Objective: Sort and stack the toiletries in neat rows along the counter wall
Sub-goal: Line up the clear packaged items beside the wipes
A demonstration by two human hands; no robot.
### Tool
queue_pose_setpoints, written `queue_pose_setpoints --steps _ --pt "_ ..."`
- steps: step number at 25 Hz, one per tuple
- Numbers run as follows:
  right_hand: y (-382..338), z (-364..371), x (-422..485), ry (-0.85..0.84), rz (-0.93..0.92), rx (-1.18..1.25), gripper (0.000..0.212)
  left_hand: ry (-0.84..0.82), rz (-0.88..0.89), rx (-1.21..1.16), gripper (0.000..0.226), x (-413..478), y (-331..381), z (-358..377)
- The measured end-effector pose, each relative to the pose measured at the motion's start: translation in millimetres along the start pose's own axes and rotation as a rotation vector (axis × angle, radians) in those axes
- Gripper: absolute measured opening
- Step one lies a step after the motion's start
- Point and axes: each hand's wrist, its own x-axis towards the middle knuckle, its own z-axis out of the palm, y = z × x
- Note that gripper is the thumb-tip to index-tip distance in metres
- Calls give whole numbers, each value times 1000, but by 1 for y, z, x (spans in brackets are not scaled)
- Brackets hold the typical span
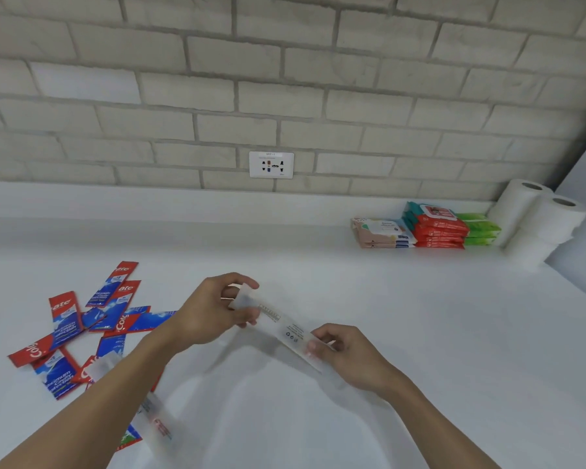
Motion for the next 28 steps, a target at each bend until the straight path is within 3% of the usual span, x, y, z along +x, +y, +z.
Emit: queue_pose_setpoints --steps 7,12,18,23,28 --pt "-8 -14 17 -7 2 205 14 138 -107 -357 33 33 3 32" --pt "-14 -29 33 46 -20 294 15 -50 -163 -278 26 58 13 64" --pt "-10 -61 55 20 -37 309 15 -14 -149 -330 17 100 29 98" --pt "-20 -117 99 206 3 372 14 -68 -135 -285 18 137 41 120" --pt "-32 -162 146 199 -30 278 27 -150 -137 -253 19 169 49 143"
